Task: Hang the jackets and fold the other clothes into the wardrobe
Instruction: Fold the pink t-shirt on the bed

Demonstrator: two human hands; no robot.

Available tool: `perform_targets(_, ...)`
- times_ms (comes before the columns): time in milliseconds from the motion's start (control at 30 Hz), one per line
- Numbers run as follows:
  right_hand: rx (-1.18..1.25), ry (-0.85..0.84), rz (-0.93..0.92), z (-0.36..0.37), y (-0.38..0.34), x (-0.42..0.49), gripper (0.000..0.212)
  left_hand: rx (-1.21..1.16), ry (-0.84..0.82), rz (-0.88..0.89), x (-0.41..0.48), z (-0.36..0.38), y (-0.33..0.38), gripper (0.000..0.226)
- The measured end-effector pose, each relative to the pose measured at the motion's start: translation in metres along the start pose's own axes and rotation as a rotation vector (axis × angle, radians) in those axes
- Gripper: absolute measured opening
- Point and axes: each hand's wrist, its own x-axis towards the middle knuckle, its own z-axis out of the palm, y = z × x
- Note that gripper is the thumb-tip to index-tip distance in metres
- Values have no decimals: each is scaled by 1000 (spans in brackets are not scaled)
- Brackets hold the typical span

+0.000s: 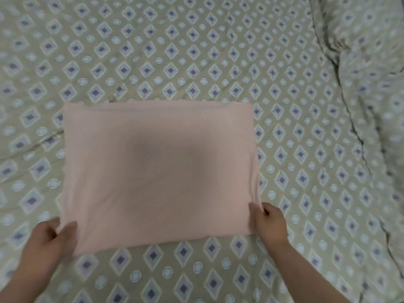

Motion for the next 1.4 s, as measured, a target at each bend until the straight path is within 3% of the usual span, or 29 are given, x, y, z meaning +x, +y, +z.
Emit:
perform_targets(100, 21, -164, 203, -10, 2, 7, 27, -90, -89, -18, -18, -8, 10, 31)
perform_targets(267, 34, -375, 339, -24, 12, 22, 23, -91, -343, -197, -17, -19, 13, 14)
perform_targets(300, 40, -398, 351, -26, 14, 22, 22, -91, -350, -223, -15, -21, 11, 6)
perform_targets(400, 90, -399, 393, -29, 19, 23, 19, -191, -299, -262, -13, -20, 10, 12)
perform_targets(533, 172, -389, 461, -29, 18, 20, 19, -1009, -93, -489, -19, -13, 9, 22)
perform_targets(600, 243, -379, 501, -31, 17, 18, 21, -1201, -46, -554, -22, -10, 7, 22)
perform_targets(700, 305, -382, 541, -34, 17, 11, 26, -840, -143, -504, -30, -8, 5, 11)
perform_targets(767, 334, -406, 558, -35, 17, 7, 28, -485, -307, -404, -34, -11, 2, 15)
perform_targets(833, 381, -451, 570, -37, 19, 4, 25, -326, -402, -377, -39, -12, -1, 21)
perform_targets(933, 383, -556, 585, -38, 26, -5, 18, -371, -234, -377, -43, -5, -2, 22)
perform_targets(1000, 334, -545, 585, -35, 33, -12, 17, -544, -163, -432, -45, 1, -1, 12)
perform_targets(1100, 431, -472, 592, -30, 40, -18, 16, -794, -275, -516, -50, 1, -1, 5)
perform_targets(1233, 553, -413, 582, -26, 44, -19, 17, -613, -509, -502, -55, -3, -7, 22)
perform_targets(1333, 558, -347, 557, -26, 44, -16, 22, -606, -463, -482, -48, -6, -5, 22)
perform_targets(1400, 539, -288, 536, -30, 47, -11, 25, -617, -340, -490, -37, -16, -6, 23)
